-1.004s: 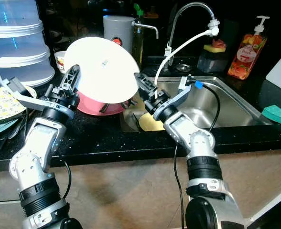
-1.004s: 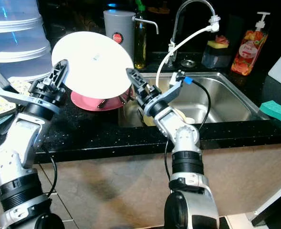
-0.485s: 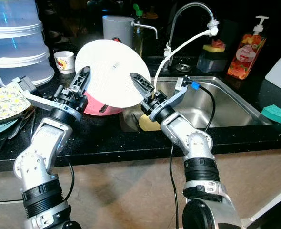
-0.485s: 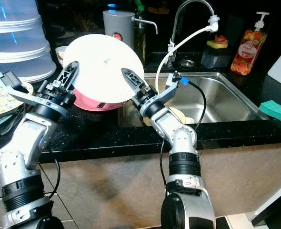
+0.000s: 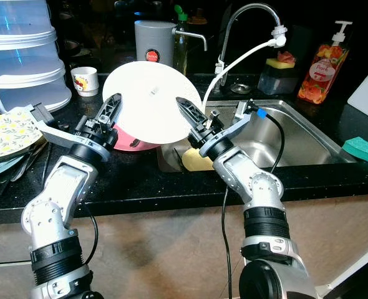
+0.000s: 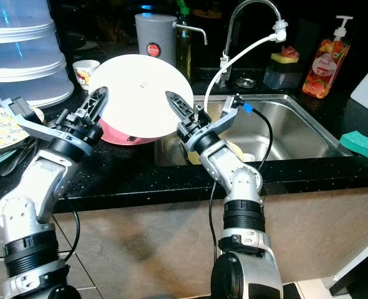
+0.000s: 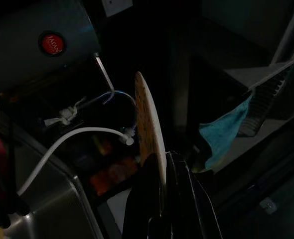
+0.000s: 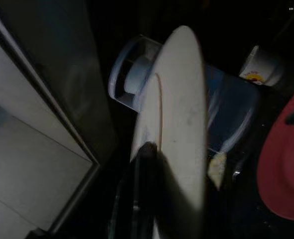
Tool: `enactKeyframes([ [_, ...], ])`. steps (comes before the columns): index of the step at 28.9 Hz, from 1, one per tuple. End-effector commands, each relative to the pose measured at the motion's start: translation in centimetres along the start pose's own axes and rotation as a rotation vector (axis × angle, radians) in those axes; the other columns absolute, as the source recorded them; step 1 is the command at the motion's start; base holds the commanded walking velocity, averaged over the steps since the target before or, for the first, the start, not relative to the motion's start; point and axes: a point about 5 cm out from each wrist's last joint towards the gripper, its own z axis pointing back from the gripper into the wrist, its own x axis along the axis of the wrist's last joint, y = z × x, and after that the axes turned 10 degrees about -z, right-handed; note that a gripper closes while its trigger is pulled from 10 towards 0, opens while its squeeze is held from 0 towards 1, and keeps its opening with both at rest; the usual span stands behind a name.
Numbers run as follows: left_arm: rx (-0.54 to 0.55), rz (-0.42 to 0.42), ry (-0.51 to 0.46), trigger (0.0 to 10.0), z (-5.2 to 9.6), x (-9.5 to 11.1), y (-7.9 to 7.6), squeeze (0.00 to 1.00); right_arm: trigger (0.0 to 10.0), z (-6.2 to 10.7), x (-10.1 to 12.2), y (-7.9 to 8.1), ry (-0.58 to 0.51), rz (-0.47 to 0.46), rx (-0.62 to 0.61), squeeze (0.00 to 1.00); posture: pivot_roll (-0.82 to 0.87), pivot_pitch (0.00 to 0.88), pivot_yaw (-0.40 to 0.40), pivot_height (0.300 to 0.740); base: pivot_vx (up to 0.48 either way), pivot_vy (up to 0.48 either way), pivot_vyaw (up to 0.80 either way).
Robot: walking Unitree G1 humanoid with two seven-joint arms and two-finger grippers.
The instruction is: Kitchen organization
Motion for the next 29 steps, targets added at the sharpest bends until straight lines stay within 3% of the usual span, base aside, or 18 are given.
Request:
enactKeyframes([
  [1, 0.082, -0.047, 0.041, 0.0, 0.3, -0.2, 1.1, 0.00, 0.0, 0.0, 0.6, 0.6, -0.028, 0.006, 0.036, 0.00, 0.09, 0.026, -0.020, 0.740, 0.000, 0.000, 0.00],
  [5, 0.174, -0.122, 0.132, 0.5, 0.4, -1.0, 2.0, 0.00, 0.0, 0.1, 1.1, 0.3, -0.075, 0.029, 0.013, 0.00, 0.09, 0.028, -0.019, 0.740, 0.000, 0.000, 0.00],
  [6, 0.205, -0.147, 0.157, 10.0, 0.4, -1.2, 2.4, 0.00, 0.0, 0.2, 1.5, 0.2, -0.104, 0.042, -0.003, 0.00, 0.09, 0.028, -0.019, 0.740, 0.000, 0.000, 0.00],
  [7, 0.205, -0.147, 0.157, 10.0, 0.4, -1.2, 2.4, 0.00, 0.0, 0.2, 1.5, 0.2, -0.104, 0.042, -0.003, 0.00, 0.09, 0.028, -0.019, 0.740, 0.000, 0.000, 0.00],
  [8, 0.223, -0.168, 0.170, 10.0, 0.5, -1.3, 2.6, 0.42, 0.0, 0.3, 2.4, -0.1, -0.176, 0.092, -0.041, 0.00, 0.09, 0.030, -0.018, 0.740, 0.000, 0.000, 0.00],
  [9, 0.237, -0.187, 0.171, 10.0, 0.5, -1.3, 2.8, 0.98, 0.0, 0.5, 3.3, -0.2, -0.234, 0.132, -0.065, 0.00, 0.09, 0.030, -0.016, 0.740, 0.000, 0.000, 0.00],
  [10, 0.256, -0.205, 0.169, 10.0, 0.5, -1.2, 2.9, 1.00, 0.0, 0.7, 4.4, -0.1, -0.303, 0.172, -0.081, 0.00, 0.09, 0.030, -0.014, 0.740, 0.000, 0.000, 0.00],
  [12, 0.269, -0.216, 0.166, 10.0, 0.6, -1.2, 3.1, 1.00, 0.0, 0.9, 5.2, 0.0, -0.345, 0.196, -0.088, 0.00, 0.09, 0.030, -0.014, 0.740, 0.000, 0.000, 0.00],
  [14, 0.349, -0.357, 0.180, 10.0, 0.6, -0.7, 3.7, 1.00, 0.0, 1.9, 7.7, 0.6, -0.480, 0.271, -0.097, 0.00, 0.09, 0.031, -0.011, 0.740, 0.000, 0.000, 0.00],
  [15, 0.372, -0.397, 0.171, 10.0, 0.6, -0.5, 3.9, 0.82, 0.0, 2.3, 8.6, 0.7, -0.532, 0.285, -0.103, 0.00, 0.09, 0.031, -0.011, 0.740, 0.000, 0.000, 0.00],
  [17, 0.384, -0.417, 0.164, 10.0, 0.6, -0.3, 4.0, 0.82, 0.0, 2.5, 9.0, 0.8, -0.563, 0.290, -0.106, 0.00, 0.10, 0.034, -0.011, 0.740, 0.000, 0.000, 0.00],
  [18, 0.392, -0.479, 0.144, 10.0, 0.6, 0.1, 4.0, 0.00, 0.0, 3.1, 10.0, 0.9, -0.617, 0.322, -0.117, 0.00, 0.10, 0.035, -0.009, 0.740, 0.000, 0.000, 0.00],
  [21, 0.358, -0.617, 0.144, 10.0, 0.3, 0.4, 3.5, 0.00, 0.0, 3.6, 10.9, 1.2, -0.650, 0.442, -0.150, 0.00, 0.10, 0.035, -0.009, 0.740, 0.000, 0.000, 0.00],
  [22, 0.358, -0.617, 0.144, 10.0, 0.3, 0.4, 3.5, 0.00, 0.0, 3.6, 10.9, 1.2, -0.650, 0.442, -0.150, 0.00, 0.10, 0.035, -0.009, 0.740, 0.000, 0.000, 0.00],
  [24, 0.177, -0.813, 0.300, 10.0, 0.0, -1.6, 1.9, 0.00, 0.0, 2.9, 10.0, 0.7, -0.534, 0.726, -0.237, 0.00, 0.10, 0.035, -0.009, 0.740, 0.000, 0.000, 0.00],
  [25, 0.177, -0.813, 0.300, 10.0, 0.0, -1.6, 1.9, 0.00, 0.0, 2.9, 10.0, 0.7, -0.534, 0.726, -0.237, 0.00, 0.10, 0.035, -0.009, 0.740, 0.000, 0.000, 0.00],
  [27, 0.005, -0.962, 0.464, 10.0, 0.2, -4.3, 0.9, 0.00, 0.0, 2.0, 8.2, -0.3, -0.392, 0.985, -0.291, 0.00, 0.10, 0.039, -0.010, 0.740, 0.000, 0.000, 0.00],
  [29, -0.036, -1.000, 0.499, 10.0, 0.3, -5.1, 0.7, 0.00, 0.0, 1.8, 7.5, -0.6, -0.350, 1.057, -0.296, 0.00, 0.10, 0.039, -0.010, 0.740, 0.000, 0.000, 0.00],
])
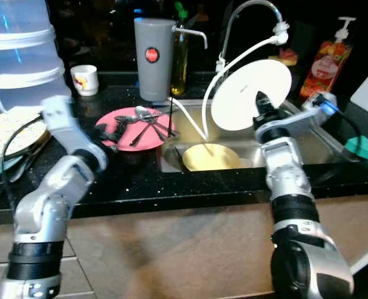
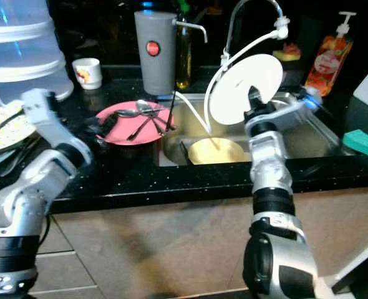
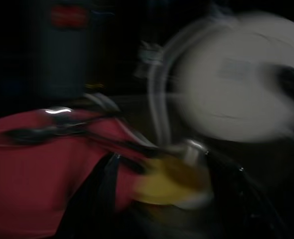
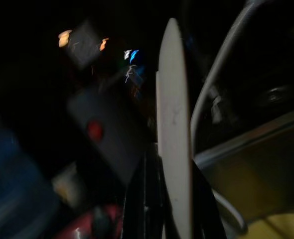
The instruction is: Kitchen organization
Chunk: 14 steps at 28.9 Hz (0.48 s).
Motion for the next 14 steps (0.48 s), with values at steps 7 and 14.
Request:
enactKeyframes([
  [7, -0.208, -0.208, 0.120, 10.0, -0.9, -2.5, -3.0, 0.00, 0.0, 1.4, -5.0, 1.1, 0.169, 0.363, 0.117, 0.00, 0.10, 0.042, -0.014, 0.740, 0.000, 0.000, 0.00],
  [14, -0.196, -0.289, 0.210, 10.0, -0.3, -4.0, -2.1, 0.00, 3.6, 2.3, -6.7, 0.4, 0.273, 0.451, 0.116, 0.00, 0.10, 0.041, -0.013, 0.740, 0.000, 0.000, 0.00],
])
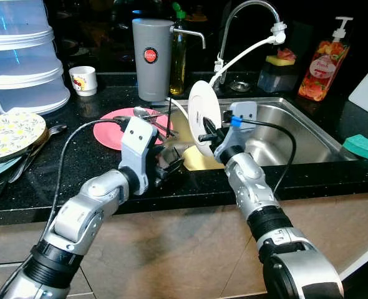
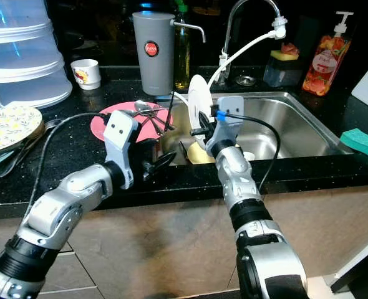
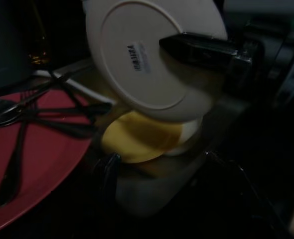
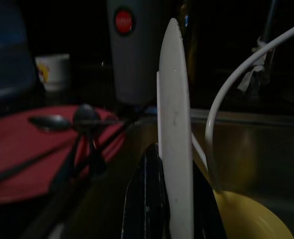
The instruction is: Kitchen organization
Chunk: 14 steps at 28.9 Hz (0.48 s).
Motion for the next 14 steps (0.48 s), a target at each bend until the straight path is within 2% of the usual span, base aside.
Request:
enactKeyframes([
  [1, -0.014, -0.024, 0.035, 10.0, 0.0, -0.8, -0.2, 0.00, 3.6, 0.4, -0.9, -0.2, 0.039, 0.024, -0.007, 0.00, 0.10, 0.041, -0.013, 0.740, 0.000, 0.000, 0.00],
  [2, -0.017, -0.052, 0.057, 10.0, 0.2, -1.1, -0.2, 0.00, 5.4, 0.6, -1.3, -0.4, 0.062, 0.044, -0.014, 0.00, 0.10, 0.038, -0.015, 0.740, 0.000, 0.000, 0.00],
  [3, -0.017, -0.052, 0.057, 10.0, 0.2, -1.1, -0.2, 0.00, 5.4, 0.6, -1.3, -0.4, 0.062, 0.044, -0.014, 0.00, 0.10, 0.038, -0.015, 0.740, 0.000, 0.000, 0.00],
  [4, -0.019, -0.079, 0.074, 10.0, 0.2, -1.4, -0.2, 0.00, 10.0, 0.7, -1.7, -0.6, 0.081, 0.050, -0.023, 0.00, 0.10, 0.038, -0.015, 0.740, 0.000, 0.000, 0.00],
  [6, 0.004, -0.096, 0.089, 10.0, 0.4, -1.8, -0.1, 0.00, 10.0, 1.0, -2.1, -1.0, 0.102, 0.070, -0.043, 0.00, 0.09, 0.033, -0.014, 0.740, 0.000, 0.000, 0.00],
  [10, 0.018, -0.052, 0.070, 10.0, 0.4, -1.7, -0.1, 0.00, 10.0, 1.2, -2.4, -1.6, 0.127, 0.092, -0.072, 0.00, 0.09, 0.033, -0.014, 0.740, 0.000, 0.000, 0.00],
  [11, 0.009, -0.046, 0.062, 10.0, 0.3, -1.6, -0.2, 0.00, 10.0, 1.3, -2.6, -1.7, 0.138, 0.097, -0.077, 0.07, 0.09, 0.026, -0.015, 0.740, 0.000, 0.000, 0.00],
  [12, 0.001, -0.040, 0.057, 10.0, 0.3, -1.6, -0.4, 0.00, 10.0, 1.3, -2.6, -1.8, 0.144, 0.102, -0.081, 0.89, 0.09, 0.026, -0.015, 0.740, 0.000, 0.000, 0.00],
  [13, 0.001, -0.040, 0.057, 10.0, 0.3, -1.6, -0.4, 0.00, 10.0, 1.3, -2.6, -1.8, 0.144, 0.102, -0.081, 0.89, 0.09, 0.026, -0.015, 0.740, 0.000, 0.000, 0.00],
  [14, 0.000, -0.038, 0.053, 10.0, 0.3, -1.6, -0.4, 0.00, 10.0, 1.4, -2.7, -1.9, 0.151, 0.102, -0.085, 1.00, 0.09, 0.026, -0.015, 0.740, 0.000, 0.000, 0.00],
])
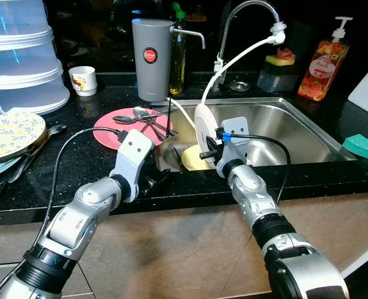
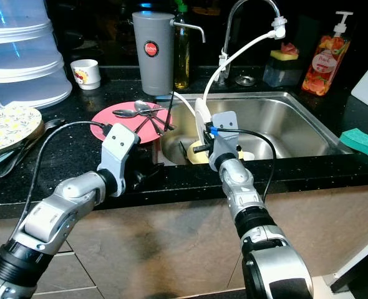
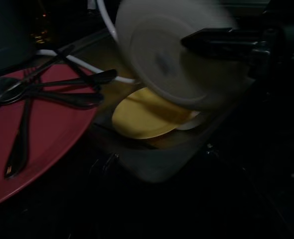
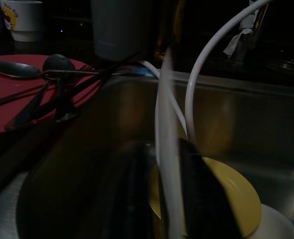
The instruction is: Kitchen organization
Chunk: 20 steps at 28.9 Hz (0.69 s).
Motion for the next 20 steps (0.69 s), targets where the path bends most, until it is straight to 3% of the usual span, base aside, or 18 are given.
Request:
enactKeyframes([
  [1, -0.006, 0.008, -0.017, 10.0, 0.1, 0.1, -0.1, 0.00, 10.0, 0.1, -0.5, -0.3, 0.036, 0.014, -0.012, 1.00, 0.09, 0.026, -0.015, 0.740, 0.000, 0.000, 0.00],
  [3, -0.001, 0.011, -0.021, 10.0, 0.0, 0.2, -0.1, 0.00, 10.0, 0.1, -0.5, -0.3, 0.037, 0.022, -0.023, 1.00, 0.09, 0.021, -0.014, 0.740, 0.000, 0.000, 0.00],
  [4, 0.008, 0.014, -0.028, 10.0, 0.0, 0.2, 0.0, 0.00, 10.0, 0.1, -0.5, -0.5, 0.033, 0.025, -0.038, 0.58, 0.09, 0.021, -0.014, 0.740, 0.000, 0.000, 0.00],
  [5, 0.008, 0.014, -0.028, 10.0, 0.0, 0.2, 0.0, 0.00, 10.0, 0.1, -0.5, -0.5, 0.033, 0.025, -0.038, 0.58, 0.09, 0.021, -0.014, 0.740, 0.000, 0.000, 0.00],
  [6, 0.036, 0.018, -0.041, 10.0, 0.0, 0.4, 0.3, 0.00, 10.0, 0.0, -0.2, -0.7, 0.020, 0.024, -0.060, 0.00, 0.09, 0.021, -0.014, 0.740, 0.000, 0.000, 0.00],
  [8, 0.078, 0.028, -0.051, 10.0, 0.0, 0.5, 0.8, 0.00, 10.0, 0.0, 0.3, -0.9, -0.014, -0.003, -0.082, 0.00, 0.09, 0.022, -0.016, 0.740, 0.000, 0.000, 0.00],
  [10, 0.229, 0.106, -0.064, 10.0, 0.4, 0.6, 2.4, 0.00, 10.0, -0.2, 1.8, -1.5, -0.115, -0.161, -0.113, 0.00, 0.09, 0.025, -0.018, 0.740, 0.000, 0.000, 0.00],
  [11, 0.229, 0.106, -0.064, 10.0, 0.4, 0.6, 2.4, 0.00, 10.0, -0.2, 1.8, -1.5, -0.115, -0.161, -0.113, 0.00, 0.09, 0.025, -0.018, 0.740, 0.000, 0.000, 0.00],
  [16, 0.462, 0.218, -0.069, 10.0, 2.7, 0.2, 5.6, 0.00, 10.0, 0.6, 4.3, -2.3, -0.278, -0.560, -0.061, 0.00, 0.09, 0.025, -0.018, 0.740, 0.000, 0.000, 0.00],
  [17, 0.482, 0.240, -0.079, 10.0, 3.0, 0.3, 5.8, 0.00, 10.0, 0.7, 4.5, -2.2, -0.288, -0.599, -0.038, 0.00, 0.09, 0.025, -0.018, 0.740, 0.000, 0.000, 0.00],
  [19, 0.441, 0.411, -0.154, 10.0, 3.6, 0.6, 5.5, 0.00, 10.0, 1.3, 5.2, -1.8, -0.315, -0.691, 0.039, 0.00, 0.08, 0.022, -0.016, 0.740, 0.000, 0.000, 0.00],
  [20, 0.412, 0.457, -0.187, 10.0, 3.8, 0.8, 5.2, 0.00, 10.0, 1.5, 5.4, -1.7, -0.317, -0.718, 0.064, 0.00, 0.08, 0.022, -0.016, 0.740, 0.000, 0.000, 0.00],
])
